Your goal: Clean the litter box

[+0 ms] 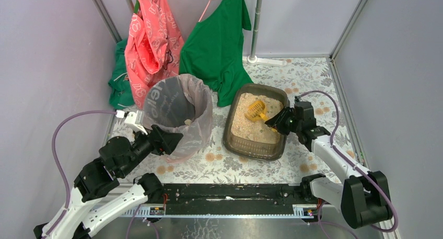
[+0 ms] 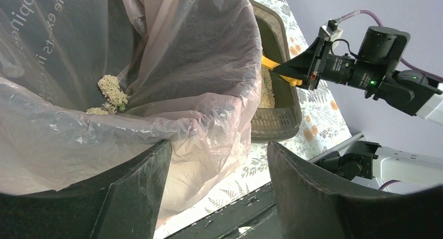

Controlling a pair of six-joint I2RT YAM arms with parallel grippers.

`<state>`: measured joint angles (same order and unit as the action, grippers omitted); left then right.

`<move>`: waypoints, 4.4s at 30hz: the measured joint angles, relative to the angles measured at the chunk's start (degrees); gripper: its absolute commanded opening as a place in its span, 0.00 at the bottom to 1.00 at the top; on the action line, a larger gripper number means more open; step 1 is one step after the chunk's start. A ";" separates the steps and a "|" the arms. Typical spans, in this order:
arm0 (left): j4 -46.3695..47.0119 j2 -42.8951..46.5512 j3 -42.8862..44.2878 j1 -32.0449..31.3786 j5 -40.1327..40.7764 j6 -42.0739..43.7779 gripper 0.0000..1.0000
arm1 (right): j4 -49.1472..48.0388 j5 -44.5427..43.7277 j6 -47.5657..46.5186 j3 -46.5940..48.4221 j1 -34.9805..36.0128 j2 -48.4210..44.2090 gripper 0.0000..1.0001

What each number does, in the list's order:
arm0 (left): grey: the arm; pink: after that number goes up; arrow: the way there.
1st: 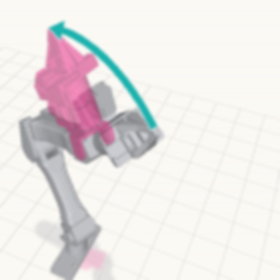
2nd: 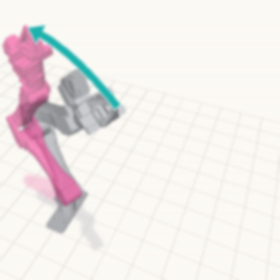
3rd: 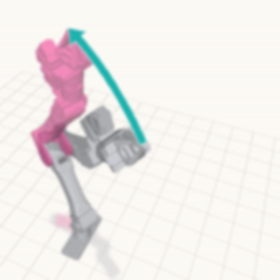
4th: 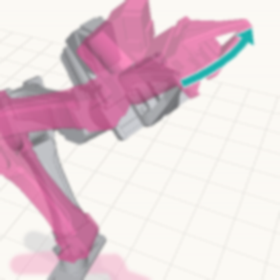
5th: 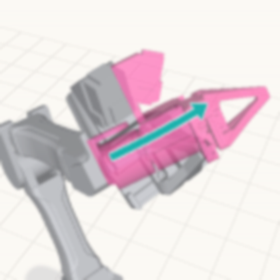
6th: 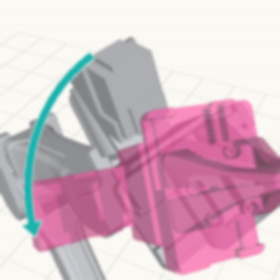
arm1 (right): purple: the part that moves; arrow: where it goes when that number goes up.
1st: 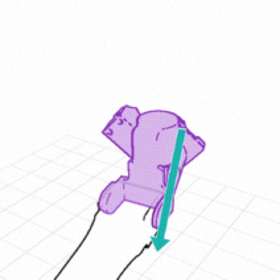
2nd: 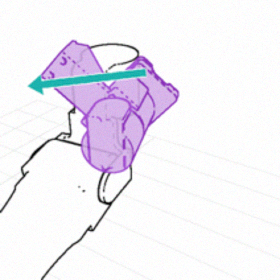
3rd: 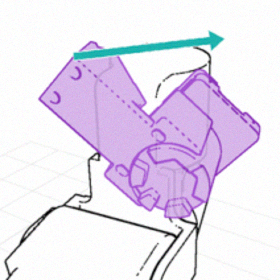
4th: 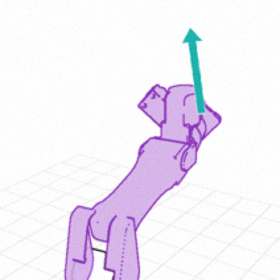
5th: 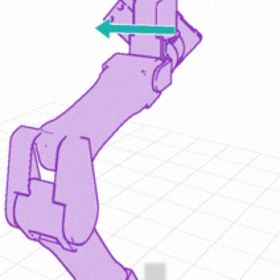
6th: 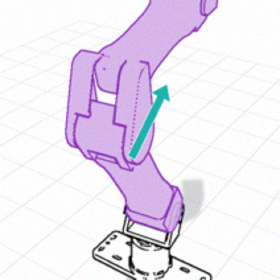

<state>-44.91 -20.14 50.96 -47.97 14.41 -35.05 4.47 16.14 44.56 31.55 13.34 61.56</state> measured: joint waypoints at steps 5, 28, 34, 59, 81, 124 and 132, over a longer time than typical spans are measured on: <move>0.02 -0.37 0.02 0.00 0.00 0.02 0.75 | -9.73 1.49 3.89 -2.91 -0.02 4.37 0.00; 0.22 -2.14 0.02 0.00 -0.02 0.46 0.75 | -28.96 5.77 3.26 -6.08 -0.22 12.85 0.00; 0.26 -2.14 0.02 0.00 -0.09 0.44 0.75 | -24.68 5.88 1.64 -7.45 -0.22 1.92 0.00; 0.28 -1.86 0.02 0.00 -1.38 0.39 0.75 | -17.20 18.25 4.98 -19.78 -14.64 -22.38 0.00; 4.09 -4.07 -0.48 0.00 -3.72 -1.62 0.74 | -36.46 39.63 23.89 -31.30 -30.34 -31.76 0.00; 6.12 -4.07 0.13 0.00 -4.09 -2.36 0.75 | -26.40 37.42 20.63 -30.69 -31.95 -38.23 0.00; 6.14 -3.96 0.52 0.00 -4.09 -2.36 0.75 | -24.70 37.11 19.30 -29.51 -31.21 -38.16 0.00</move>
<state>-38.76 -24.10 51.48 -47.97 10.33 -37.41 -20.23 53.25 63.86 2.04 -17.87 23.40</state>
